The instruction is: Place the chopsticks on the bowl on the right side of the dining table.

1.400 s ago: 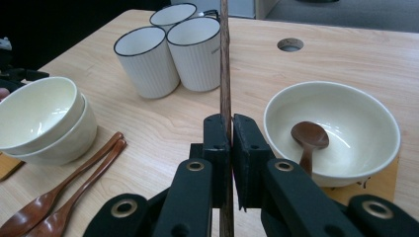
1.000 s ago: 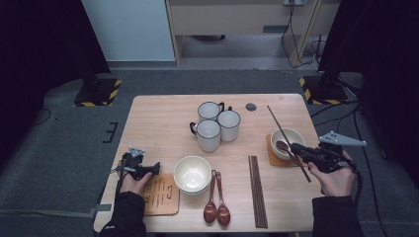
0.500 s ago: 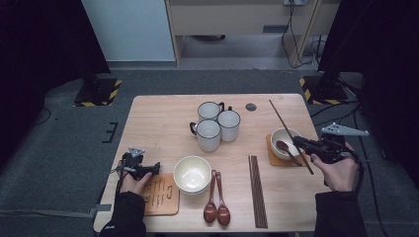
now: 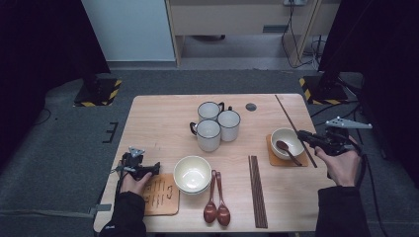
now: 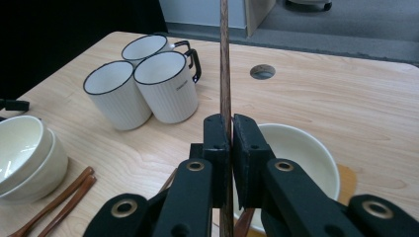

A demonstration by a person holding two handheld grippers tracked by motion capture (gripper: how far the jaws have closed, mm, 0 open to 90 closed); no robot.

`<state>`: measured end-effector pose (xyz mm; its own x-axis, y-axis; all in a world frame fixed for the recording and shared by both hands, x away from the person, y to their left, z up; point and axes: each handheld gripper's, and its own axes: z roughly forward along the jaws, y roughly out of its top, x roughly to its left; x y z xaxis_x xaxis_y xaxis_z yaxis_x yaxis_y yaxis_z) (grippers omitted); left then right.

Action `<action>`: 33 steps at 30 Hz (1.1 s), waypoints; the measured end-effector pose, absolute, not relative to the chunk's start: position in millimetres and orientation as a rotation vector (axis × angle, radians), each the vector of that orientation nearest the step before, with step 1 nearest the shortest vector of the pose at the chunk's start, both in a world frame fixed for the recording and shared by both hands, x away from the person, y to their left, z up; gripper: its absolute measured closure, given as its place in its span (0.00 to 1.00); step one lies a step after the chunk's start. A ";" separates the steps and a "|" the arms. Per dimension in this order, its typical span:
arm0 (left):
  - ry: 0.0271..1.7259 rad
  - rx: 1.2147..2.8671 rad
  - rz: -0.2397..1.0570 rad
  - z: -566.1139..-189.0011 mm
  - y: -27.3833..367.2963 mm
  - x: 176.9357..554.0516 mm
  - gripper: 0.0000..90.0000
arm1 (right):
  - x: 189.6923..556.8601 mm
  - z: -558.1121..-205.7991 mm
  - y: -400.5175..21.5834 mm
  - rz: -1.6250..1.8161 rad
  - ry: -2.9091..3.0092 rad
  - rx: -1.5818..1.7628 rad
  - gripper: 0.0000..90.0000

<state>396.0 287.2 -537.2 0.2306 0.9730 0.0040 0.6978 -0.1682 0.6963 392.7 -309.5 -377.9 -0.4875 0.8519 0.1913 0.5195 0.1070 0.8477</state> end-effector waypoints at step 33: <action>1.529 1.937 0.624 -537.2 287.2 395.9 0.00 | 417.3 -408.6 -332.0 1.219 2.059 1.399 0.95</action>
<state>395.9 287.2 -537.2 0.2307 0.9730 0.0039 0.6978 -0.1683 0.6963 417.3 -332.0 -408.6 -0.4401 0.8834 0.1608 0.5658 0.1337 0.8137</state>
